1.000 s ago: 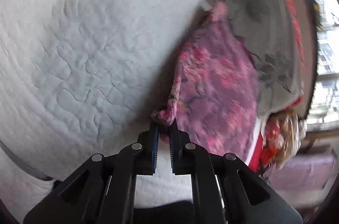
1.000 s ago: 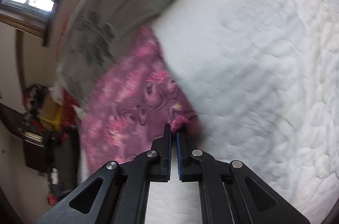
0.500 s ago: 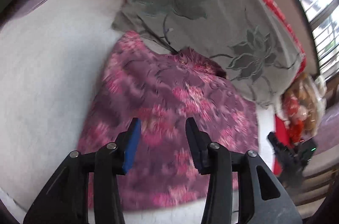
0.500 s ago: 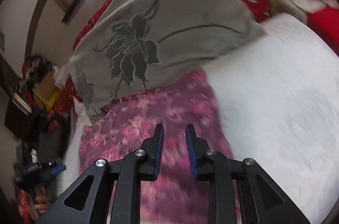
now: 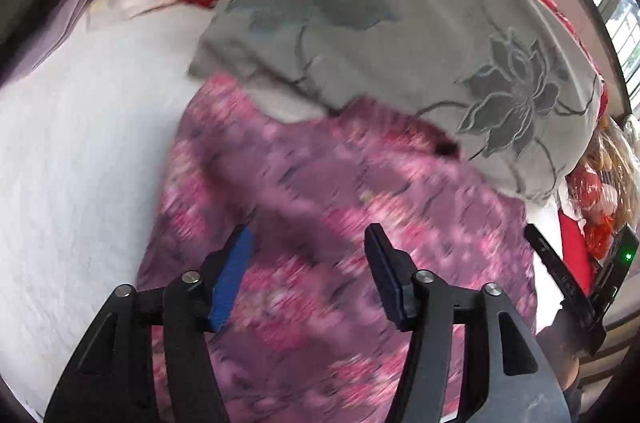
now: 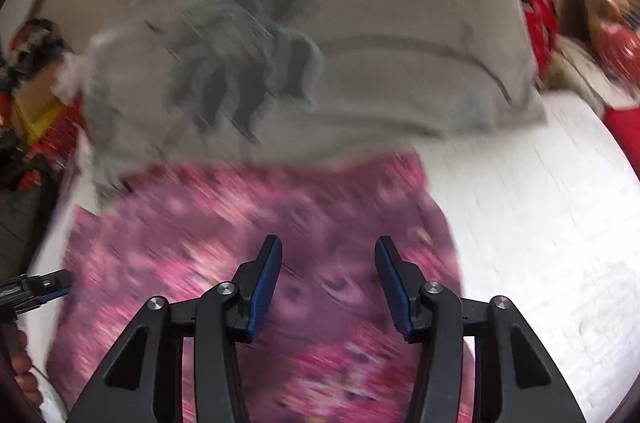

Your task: Fold small clothes

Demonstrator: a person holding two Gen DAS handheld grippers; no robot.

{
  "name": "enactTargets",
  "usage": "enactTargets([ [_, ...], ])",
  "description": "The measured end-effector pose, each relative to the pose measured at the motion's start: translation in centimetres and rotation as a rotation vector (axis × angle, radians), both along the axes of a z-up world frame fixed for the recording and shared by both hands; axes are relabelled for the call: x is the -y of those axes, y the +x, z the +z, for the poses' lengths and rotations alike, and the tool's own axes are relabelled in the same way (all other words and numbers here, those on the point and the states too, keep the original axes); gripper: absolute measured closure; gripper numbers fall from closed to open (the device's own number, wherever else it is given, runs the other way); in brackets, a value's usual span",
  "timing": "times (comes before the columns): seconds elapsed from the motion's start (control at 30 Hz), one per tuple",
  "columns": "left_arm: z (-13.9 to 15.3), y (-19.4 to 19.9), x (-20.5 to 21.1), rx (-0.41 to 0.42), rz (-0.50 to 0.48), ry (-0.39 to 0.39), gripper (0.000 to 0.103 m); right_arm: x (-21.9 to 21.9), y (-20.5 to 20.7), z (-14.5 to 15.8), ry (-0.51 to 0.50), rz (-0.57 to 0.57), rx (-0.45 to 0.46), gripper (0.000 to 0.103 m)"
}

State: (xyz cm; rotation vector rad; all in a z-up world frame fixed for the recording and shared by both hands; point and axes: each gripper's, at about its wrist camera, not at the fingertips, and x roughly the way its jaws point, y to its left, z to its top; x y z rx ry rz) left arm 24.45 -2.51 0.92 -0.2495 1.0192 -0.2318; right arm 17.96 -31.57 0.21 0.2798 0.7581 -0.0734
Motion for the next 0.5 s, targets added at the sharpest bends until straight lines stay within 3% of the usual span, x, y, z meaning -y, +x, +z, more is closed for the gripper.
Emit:
enactTargets([
  [0.03,-0.3,0.5,0.6,-0.01,0.006,0.02,0.029,-0.5,0.4,0.3,0.0,0.014,0.012,0.042],
  [0.07,-0.8,0.9,1.0,-0.024,0.019,0.042,0.029,-1.1,1.0,0.4,-0.001,0.027,0.008,0.035],
  [0.17,-4.3,2.4,2.2,-0.147,0.029,0.104,0.023,-3.2,3.0,-0.9,-0.038,0.06,-0.054,0.029],
  [0.23,-4.3,2.0,2.0,-0.095,0.045,0.098,0.019,-4.8,4.2,-3.2,-0.122,0.068,-0.145,0.025],
  [0.33,-4.1,1.9,1.8,-0.108,0.034,0.1,0.019,-6.4,4.2,-3.3,-0.22,0.059,-0.122,0.016],
  [0.4,-3.3,2.1,1.3,-0.115,0.039,0.096,0.02,-6.1,4.6,-3.1,-0.19,0.071,-0.152,0.015],
  [0.5,-1.5,1.3,-0.6,-0.024,0.091,0.114,0.02,-4.6,4.3,-1.3,-0.171,0.053,-0.153,0.015],
])
